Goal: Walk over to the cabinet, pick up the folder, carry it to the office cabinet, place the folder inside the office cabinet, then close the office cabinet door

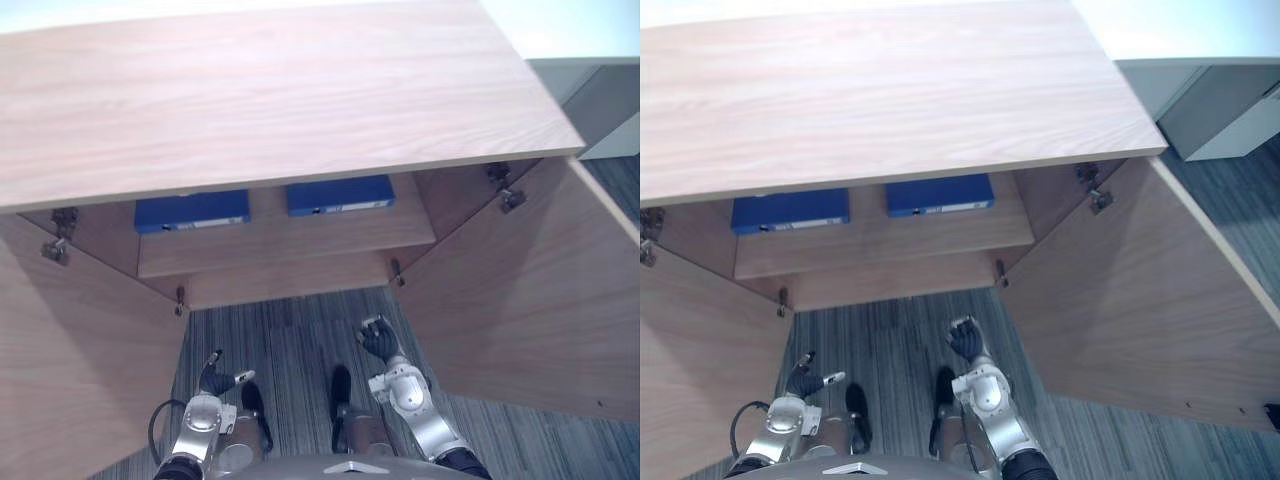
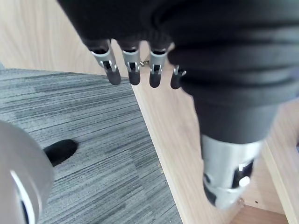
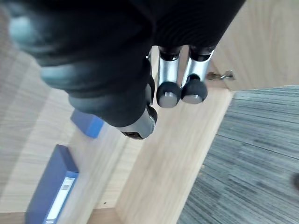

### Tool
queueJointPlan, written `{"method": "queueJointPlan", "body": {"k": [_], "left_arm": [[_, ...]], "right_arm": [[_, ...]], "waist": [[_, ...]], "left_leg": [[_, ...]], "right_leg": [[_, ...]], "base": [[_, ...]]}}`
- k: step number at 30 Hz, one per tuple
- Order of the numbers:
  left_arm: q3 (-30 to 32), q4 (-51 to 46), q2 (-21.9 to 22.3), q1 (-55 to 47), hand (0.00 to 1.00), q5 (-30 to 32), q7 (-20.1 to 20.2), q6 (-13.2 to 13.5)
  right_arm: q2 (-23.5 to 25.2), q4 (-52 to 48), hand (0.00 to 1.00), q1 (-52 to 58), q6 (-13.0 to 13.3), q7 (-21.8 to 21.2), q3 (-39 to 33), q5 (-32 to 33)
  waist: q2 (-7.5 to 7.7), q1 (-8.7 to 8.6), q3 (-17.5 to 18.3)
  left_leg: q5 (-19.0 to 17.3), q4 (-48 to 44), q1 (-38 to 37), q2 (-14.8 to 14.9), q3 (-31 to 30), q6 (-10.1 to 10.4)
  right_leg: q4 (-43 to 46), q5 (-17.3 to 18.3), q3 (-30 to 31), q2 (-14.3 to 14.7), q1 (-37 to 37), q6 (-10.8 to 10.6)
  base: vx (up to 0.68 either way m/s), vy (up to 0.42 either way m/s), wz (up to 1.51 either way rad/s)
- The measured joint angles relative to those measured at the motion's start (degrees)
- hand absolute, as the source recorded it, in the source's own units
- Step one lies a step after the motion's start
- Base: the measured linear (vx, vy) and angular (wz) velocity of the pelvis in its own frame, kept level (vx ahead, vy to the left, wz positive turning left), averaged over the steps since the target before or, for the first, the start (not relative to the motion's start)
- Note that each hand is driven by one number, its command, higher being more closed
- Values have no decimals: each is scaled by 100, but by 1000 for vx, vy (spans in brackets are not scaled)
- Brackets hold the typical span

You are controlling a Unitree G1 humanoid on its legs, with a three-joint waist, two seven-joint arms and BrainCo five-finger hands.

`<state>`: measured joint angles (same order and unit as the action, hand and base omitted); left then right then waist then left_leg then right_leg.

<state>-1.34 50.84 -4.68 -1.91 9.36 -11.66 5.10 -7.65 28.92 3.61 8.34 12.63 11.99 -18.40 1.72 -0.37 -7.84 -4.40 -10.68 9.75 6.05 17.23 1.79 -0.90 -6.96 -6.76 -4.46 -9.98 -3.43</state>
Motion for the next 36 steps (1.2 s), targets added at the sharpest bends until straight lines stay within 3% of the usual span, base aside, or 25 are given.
{"method": "queueJointPlan", "body": {"k": [9, 15, 23, 29, 36], "left_arm": [[28, 492, 30, -243, 0, 110, 197, -39], [23, 655, 34, -243, 0, 109, 202, -97], [35, 670, 9, -241, 0, 108, 203, -173], [123, 672, -16, -239, 0, 112, 206, -225], [299, 654, -6, -389, 0, 266, 210, -230]], "right_arm": [[160, 1892, 0, 174, -332, -12, -760, 75], [296, 2282, 0, 214, -446, -1, -1287, 526], [432, 2450, 0, 246, -589, 19, -2029, 1035], [456, 1994, 0, 335, -588, 135, -2859, 1567], [481, -9, 0, 928, -448, 566, -4245, 2116]], "waist": [[20, -21, 478], [74, -38, 597], [78, -79, 601], [64, -199, 608], [20, -521, 686]], "left_leg": [[177, 773, -730, -418, -329, -76], [504, 1474, -1233, -590, -431, -124], [497, 1518, -1418, -720, -405, -232], [325, 1522, -1504, -704, 25, -192], [68, 1514, -1788, -652, 771, -136]], "right_leg": [[-353, -45, 147, -200, 521, -102], [-377, 8, 134, -238, 729, -179], [-367, -23, 207, -324, 885, -280], [-300, 17, 645, -272, 737, -253], [-159, 59, 1301, -88, 544, -181]], "base": [[-35, 37, -5], [1, 13, 5], [18, 17, -2], [-43, -1, -37], [5, -4, -52]]}}
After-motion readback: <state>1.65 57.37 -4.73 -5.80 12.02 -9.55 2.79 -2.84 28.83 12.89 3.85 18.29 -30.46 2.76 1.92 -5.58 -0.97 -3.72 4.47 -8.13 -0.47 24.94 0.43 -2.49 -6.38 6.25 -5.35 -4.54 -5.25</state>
